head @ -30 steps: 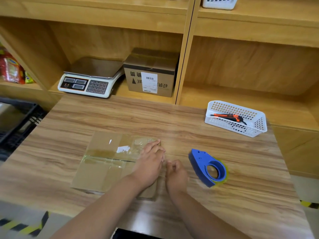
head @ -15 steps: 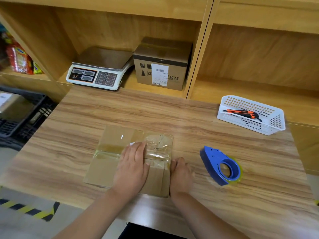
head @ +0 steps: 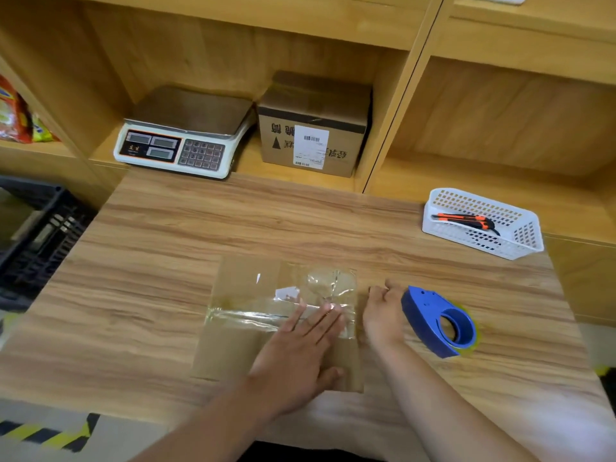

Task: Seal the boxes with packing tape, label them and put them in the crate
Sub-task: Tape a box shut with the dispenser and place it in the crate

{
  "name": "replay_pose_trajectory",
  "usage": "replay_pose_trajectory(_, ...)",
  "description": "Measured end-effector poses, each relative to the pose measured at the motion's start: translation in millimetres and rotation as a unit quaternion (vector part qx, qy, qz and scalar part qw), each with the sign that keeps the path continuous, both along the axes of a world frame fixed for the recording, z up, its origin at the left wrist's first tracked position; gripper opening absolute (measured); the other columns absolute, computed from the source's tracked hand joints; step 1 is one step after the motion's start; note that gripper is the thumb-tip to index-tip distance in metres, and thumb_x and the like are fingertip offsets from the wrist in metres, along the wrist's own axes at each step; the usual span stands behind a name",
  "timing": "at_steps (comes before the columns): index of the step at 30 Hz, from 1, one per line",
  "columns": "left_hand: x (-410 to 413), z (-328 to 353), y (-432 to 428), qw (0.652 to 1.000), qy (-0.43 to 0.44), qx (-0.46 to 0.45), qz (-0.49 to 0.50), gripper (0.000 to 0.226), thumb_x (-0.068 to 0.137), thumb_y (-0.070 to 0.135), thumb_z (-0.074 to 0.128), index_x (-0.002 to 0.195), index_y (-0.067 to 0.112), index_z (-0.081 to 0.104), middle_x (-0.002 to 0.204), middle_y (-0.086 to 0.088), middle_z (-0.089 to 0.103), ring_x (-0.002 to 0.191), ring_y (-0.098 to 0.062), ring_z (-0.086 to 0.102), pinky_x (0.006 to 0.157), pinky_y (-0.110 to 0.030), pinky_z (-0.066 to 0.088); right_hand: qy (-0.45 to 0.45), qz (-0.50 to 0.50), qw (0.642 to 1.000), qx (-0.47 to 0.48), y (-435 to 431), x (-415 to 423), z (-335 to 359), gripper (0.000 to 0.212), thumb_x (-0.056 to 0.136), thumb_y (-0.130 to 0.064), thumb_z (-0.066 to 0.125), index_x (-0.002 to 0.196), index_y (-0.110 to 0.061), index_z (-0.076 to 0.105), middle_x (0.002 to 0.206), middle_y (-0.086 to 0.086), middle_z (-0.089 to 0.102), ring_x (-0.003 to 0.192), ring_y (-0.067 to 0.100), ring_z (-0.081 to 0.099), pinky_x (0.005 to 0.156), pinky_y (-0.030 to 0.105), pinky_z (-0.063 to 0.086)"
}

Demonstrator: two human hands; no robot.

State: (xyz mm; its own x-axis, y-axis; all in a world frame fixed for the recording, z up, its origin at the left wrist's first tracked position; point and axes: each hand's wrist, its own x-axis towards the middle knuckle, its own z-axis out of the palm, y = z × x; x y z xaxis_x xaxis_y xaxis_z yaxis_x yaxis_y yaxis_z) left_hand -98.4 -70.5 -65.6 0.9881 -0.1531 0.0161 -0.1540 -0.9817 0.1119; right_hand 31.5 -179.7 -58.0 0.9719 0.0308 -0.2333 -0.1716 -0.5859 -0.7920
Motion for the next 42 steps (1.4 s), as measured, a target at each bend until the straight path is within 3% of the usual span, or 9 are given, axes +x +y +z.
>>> replay_pose_trajectory(7,-13,-3,35,0.999,0.008,-0.035,-0.006,0.062,0.089,0.051,0.033,0.14,0.016,0.044,0.146,0.001,0.041,0.137,-0.011,0.034,0.108,-0.037,0.02,-0.07,0.07,0.981,-0.166,18,-16,1,0.058,0.098,-0.032,0.042,0.144,0.0,0.027,0.131,0.018,0.05,0.123,0.033,0.04,0.1,0.039,0.031)
replay_pose_trajectory(13,-38,-1,94,0.999,0.005,-0.032,0.033,0.054,0.09,0.042,0.034,0.137,0.018,0.047,0.145,0.003,0.043,0.137,-0.012,0.028,0.11,-0.036,0.019,-0.074,0.061,0.977,-0.189,22,-19,7,0.053,0.099,-0.03,0.042,0.143,-0.004,0.031,0.128,0.021,0.05,0.123,0.035,0.04,0.099,0.042,0.035)
replay_pose_trajectory(17,-49,1,120,0.994,0.035,-0.034,0.1,0.058,0.099,0.041,0.011,0.14,0.012,0.041,0.148,-0.003,0.039,0.141,-0.016,0.021,0.113,-0.036,0.015,-0.112,0.07,0.963,-0.233,23,-22,4,0.047,0.098,-0.023,0.044,0.136,0.003,0.038,0.123,0.025,0.052,0.114,0.039,0.043,0.094,0.046,0.039)
replay_pose_trajectory(22,-42,9,120,0.917,0.042,-0.248,0.311,0.078,0.095,0.046,0.037,0.149,0.004,-0.002,0.154,-0.003,-0.017,0.145,-0.017,-0.009,0.115,-0.021,-0.004,-0.248,0.193,0.883,-0.348,35,-35,9,0.062,0.087,-0.04,0.039,0.128,0.006,0.044,0.124,0.024,0.053,0.114,0.037,0.043,0.098,0.042,0.03)
replay_pose_trajectory(25,-37,11,120,0.81,0.066,-0.42,0.404,0.076,0.088,0.034,0.06,0.145,0.01,0.016,0.155,-0.006,0.018,0.143,-0.023,0.018,0.108,-0.036,0.027,-0.236,0.243,0.856,-0.391,51,-52,5,0.076,0.087,-0.053,0.034,0.131,0.009,0.042,0.133,0.025,0.05,0.128,0.038,0.039,0.107,0.045,0.021)
replay_pose_trajectory(27,-35,9,123,0.787,0.056,-0.451,0.418,0.056,0.084,0.033,0.065,0.129,0.015,0.038,0.126,0.003,0.052,0.123,-0.023,0.047,0.087,-0.033,0.039,-0.205,0.257,0.85,-0.412,65,-60,2,0.078,0.089,-0.053,0.03,0.132,0.011,0.043,0.137,0.027,0.046,0.131,0.039,0.041,0.107,0.046,0.018)
replay_pose_trajectory(32,-32,9,124,0.804,0.028,-0.425,0.414,0.021,0.094,0.022,0.052,0.11,0.009,0.049,0.093,0.001,0.054,0.098,-0.027,0.058,0.068,-0.027,0.031,-0.201,0.283,0.854,-0.388,116,-79,-10,0.076,0.088,-0.049,0.025,0.141,0.007,0.023,0.15,0.024,0.027,0.141,0.035,0.021,0.115,0.046,0.01)
replay_pose_trajectory(38,-36,4,125,0.794,0.01,-0.426,0.432,0.028,0.1,0.022,0.035,0.116,0.005,0.05,0.103,-0.013,0.063,0.098,-0.03,0.058,0.073,-0.029,0.035,-0.189,0.34,0.841,-0.375,149,-92,-9,0.084,0.084,-0.059,-0.001,0.143,-0.002,-0.022,0.149,0.014,-0.032,0.138,0.027,-0.032,0.112,0.046,-0.018)
replay_pose_trajectory(42,-38,2,127,0.792,0.01,-0.437,0.426,0.029,0.1,0.022,0.034,0.122,0.009,0.05,0.1,-0.006,0.062,0.099,-0.029,0.058,0.074,-0.027,0.033,-0.194,0.287,0.864,-0.366,138,-86,-15,0.077,0.09,-0.05,0.021,0.144,0.006,0.017,0.154,0.022,0.014,0.144,0.032,0.008,0.113,0.044,0.004)
